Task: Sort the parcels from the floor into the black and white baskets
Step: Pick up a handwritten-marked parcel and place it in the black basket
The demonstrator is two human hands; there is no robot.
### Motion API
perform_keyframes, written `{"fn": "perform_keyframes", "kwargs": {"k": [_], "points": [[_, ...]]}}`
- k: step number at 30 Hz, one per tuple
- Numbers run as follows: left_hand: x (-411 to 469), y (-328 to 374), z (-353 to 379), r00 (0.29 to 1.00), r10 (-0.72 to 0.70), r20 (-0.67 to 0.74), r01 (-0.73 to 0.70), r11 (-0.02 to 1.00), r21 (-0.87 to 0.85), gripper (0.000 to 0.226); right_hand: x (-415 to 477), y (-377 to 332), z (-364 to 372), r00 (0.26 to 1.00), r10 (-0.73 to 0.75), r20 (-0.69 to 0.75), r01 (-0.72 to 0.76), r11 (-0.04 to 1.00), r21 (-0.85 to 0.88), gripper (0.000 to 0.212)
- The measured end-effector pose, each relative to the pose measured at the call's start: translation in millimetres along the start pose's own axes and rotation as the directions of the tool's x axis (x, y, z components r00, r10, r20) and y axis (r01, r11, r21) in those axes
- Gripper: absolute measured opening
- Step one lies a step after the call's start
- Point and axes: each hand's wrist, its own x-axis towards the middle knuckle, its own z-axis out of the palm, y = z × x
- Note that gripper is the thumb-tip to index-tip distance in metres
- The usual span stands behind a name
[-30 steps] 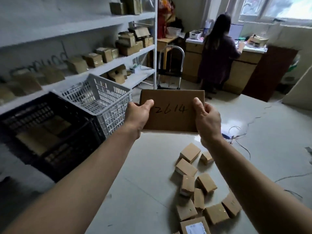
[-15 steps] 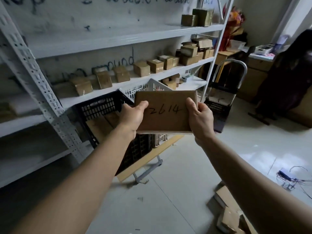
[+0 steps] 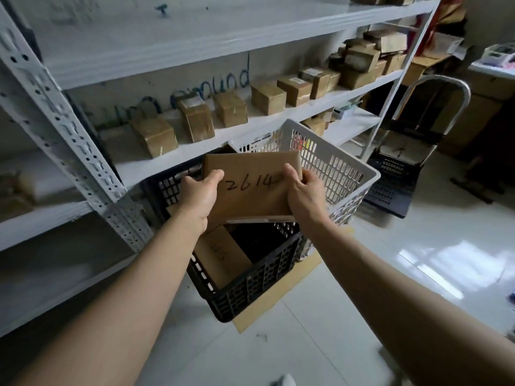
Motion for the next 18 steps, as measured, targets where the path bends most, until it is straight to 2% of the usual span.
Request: {"fn": "perform_keyframes", "kwargs": {"k": [3, 7, 9, 14, 18], "points": [[30, -10, 4, 0.998, -0.054, -0.014, 0.054, 0.998, 0.014, 0.075, 27, 14, 21, 0.997, 0.071, 0.032, -0.070, 0.997, -0.036, 0.035], [65, -22, 6, 0.993, -0.103, -0.063, 0.106, 0.993, 0.044, 0.059, 58, 35, 48, 0.993, 0.096, 0.073, -0.090, 0.992, -0.086, 0.032], [83, -28, 6, 0.991, -0.113, -0.072, 0.118, 0.989, 0.083, 0.060, 69, 43, 60, 0.988, 0.132, 0.085, -0.122, 0.986, -0.113, 0.040], [124, -46, 4, 0.983, -0.173, -0.065, 0.181, 0.969, 0.166, 0.067, 82, 69, 87, 0.966, 0.250, 0.063, -0.239, 0.961, -0.141, 0.048], [157, -58, 5, 0.980, -0.198, -0.028, 0.199, 0.951, 0.236, 0.062, 86, 89, 104, 0.933, 0.360, 0.025, -0.353, 0.926, -0.132, 0.050]]}}
